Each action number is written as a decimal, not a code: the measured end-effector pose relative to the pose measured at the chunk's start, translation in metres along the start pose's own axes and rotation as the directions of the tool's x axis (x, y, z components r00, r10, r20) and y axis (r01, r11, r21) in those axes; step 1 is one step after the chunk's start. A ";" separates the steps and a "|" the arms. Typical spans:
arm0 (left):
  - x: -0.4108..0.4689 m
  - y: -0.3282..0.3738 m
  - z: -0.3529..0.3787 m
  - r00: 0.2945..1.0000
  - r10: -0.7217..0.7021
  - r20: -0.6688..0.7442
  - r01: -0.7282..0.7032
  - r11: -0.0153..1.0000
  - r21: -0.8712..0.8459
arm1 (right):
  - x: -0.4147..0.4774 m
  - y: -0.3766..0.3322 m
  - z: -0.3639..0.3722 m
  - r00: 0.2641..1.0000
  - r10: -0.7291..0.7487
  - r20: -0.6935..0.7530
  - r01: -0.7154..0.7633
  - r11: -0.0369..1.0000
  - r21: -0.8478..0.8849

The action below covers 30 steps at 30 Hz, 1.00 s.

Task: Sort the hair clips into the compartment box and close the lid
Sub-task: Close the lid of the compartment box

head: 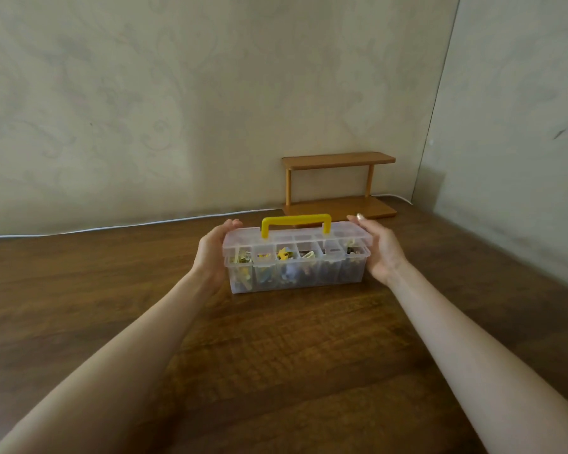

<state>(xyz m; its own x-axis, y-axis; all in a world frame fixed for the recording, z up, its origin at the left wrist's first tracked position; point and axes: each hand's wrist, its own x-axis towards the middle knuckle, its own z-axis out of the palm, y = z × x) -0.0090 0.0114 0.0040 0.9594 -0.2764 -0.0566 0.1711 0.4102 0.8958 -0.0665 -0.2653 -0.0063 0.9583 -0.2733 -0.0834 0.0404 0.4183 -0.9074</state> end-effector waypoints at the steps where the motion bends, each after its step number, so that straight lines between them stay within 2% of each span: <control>1: -0.001 -0.001 -0.003 1.000 0.009 0.019 -0.010 0.999 0.040 | -0.001 0.002 -0.001 1.000 -0.008 0.016 0.008 1.000 0.002; 4: -0.003 -0.006 -0.009 0.999 0.015 0.050 -0.019 0.997 0.069 | -0.006 0.005 -0.006 0.999 -0.028 0.044 0.029 1.000 -0.010; 9: -0.006 -0.011 -0.010 0.999 -0.036 -0.013 0.036 0.999 0.026 | -0.009 0.007 -0.006 0.999 -0.042 0.008 0.043 0.997 -0.057; 13: -0.014 -0.006 -0.004 1.000 -0.007 -0.011 0.008 0.993 0.114 | -0.010 0.007 -0.004 0.997 -0.074 0.012 0.075 0.988 -0.133; 16: -0.015 -0.005 -0.003 0.998 0.031 -0.062 -0.017 0.977 0.215 | -0.008 0.006 -0.007 0.992 -0.124 0.020 0.125 0.966 -0.228; 18: -0.012 -0.007 -0.006 0.990 0.110 -0.086 -0.072 0.928 0.365 | -0.010 0.006 -0.006 0.988 -0.151 0.028 0.152 0.936 -0.316; 22: -0.019 -0.014 -0.005 0.965 0.263 -0.004 -0.220 0.817 0.533 | -0.020 0.005 0.003 0.964 -0.265 0.035 0.245 0.823 -0.512; 26: -0.023 -0.019 -0.011 0.972 0.228 0.056 -0.198 0.667 0.718 | -0.026 0.008 -0.002 0.958 -0.260 0.118 0.277 0.748 -0.604; 30: -0.026 -0.013 -0.008 0.976 0.200 0.082 -0.197 0.666 0.720 | -0.032 0.006 -0.003 0.971 -0.144 0.189 0.234 0.714 -0.660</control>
<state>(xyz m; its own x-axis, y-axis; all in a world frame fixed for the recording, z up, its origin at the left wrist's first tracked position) -0.0345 0.0202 -0.0098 0.9526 -0.2587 0.1599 -0.2362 -0.2982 0.9248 -0.0973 -0.2566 -0.0105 0.9785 -0.1622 0.1273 0.0663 -0.3371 -0.9391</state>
